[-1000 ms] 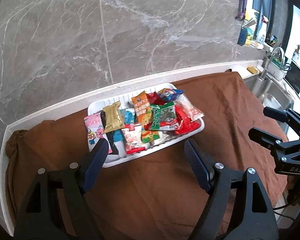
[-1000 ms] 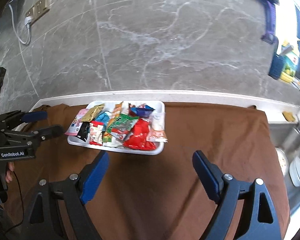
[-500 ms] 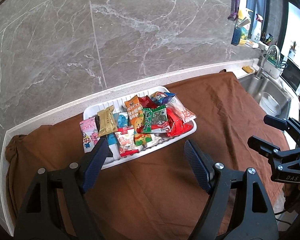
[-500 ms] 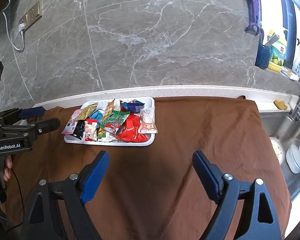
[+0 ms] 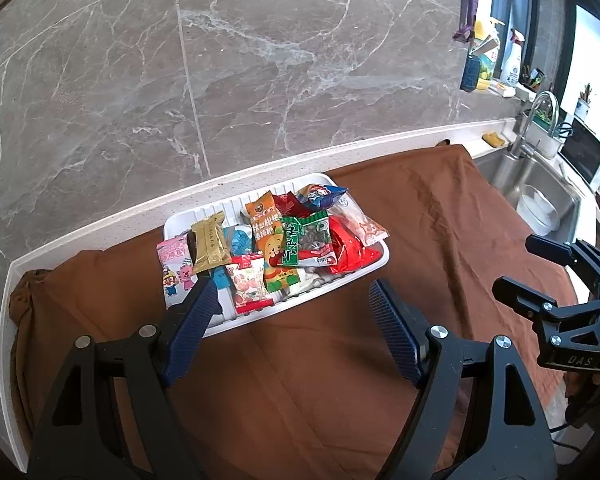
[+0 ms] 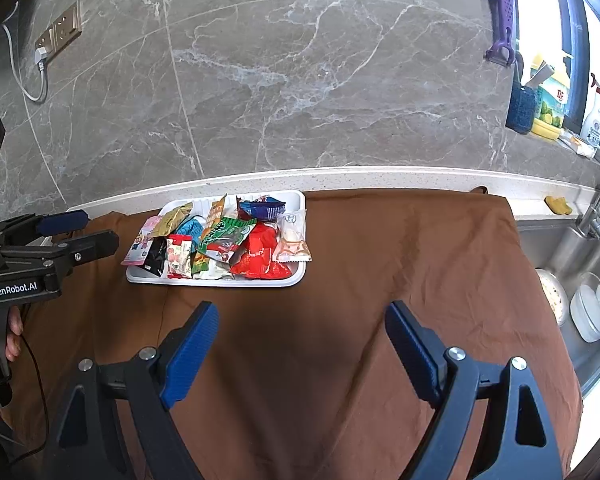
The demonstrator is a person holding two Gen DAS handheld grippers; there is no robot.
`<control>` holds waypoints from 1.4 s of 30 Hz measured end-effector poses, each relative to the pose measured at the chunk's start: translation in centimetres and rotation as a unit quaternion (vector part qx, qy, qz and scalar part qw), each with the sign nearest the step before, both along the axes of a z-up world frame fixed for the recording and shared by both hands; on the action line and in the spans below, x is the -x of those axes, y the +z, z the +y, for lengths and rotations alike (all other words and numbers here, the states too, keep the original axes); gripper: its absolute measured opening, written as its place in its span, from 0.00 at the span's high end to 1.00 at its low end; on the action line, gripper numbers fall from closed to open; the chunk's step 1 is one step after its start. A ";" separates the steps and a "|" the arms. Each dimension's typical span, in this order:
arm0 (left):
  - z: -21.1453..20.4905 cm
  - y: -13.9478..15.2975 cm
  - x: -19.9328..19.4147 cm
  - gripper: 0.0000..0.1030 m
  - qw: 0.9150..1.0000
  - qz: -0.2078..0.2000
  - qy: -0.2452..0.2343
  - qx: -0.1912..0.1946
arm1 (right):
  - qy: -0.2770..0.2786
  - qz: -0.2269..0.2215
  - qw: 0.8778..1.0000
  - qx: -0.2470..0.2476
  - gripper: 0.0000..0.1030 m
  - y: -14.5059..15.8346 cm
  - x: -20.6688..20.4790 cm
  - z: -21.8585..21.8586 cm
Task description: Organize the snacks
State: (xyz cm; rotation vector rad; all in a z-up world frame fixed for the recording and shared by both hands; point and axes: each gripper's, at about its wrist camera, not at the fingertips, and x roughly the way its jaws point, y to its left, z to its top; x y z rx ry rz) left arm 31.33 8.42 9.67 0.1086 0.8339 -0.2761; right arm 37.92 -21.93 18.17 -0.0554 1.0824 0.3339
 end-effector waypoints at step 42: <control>0.2 -0.2 0.0 0.25 1.000 0.001 0.001 0.001 | 0.003 0.000 1.000 0.001 0.15 -0.1 0.1 0.7</control>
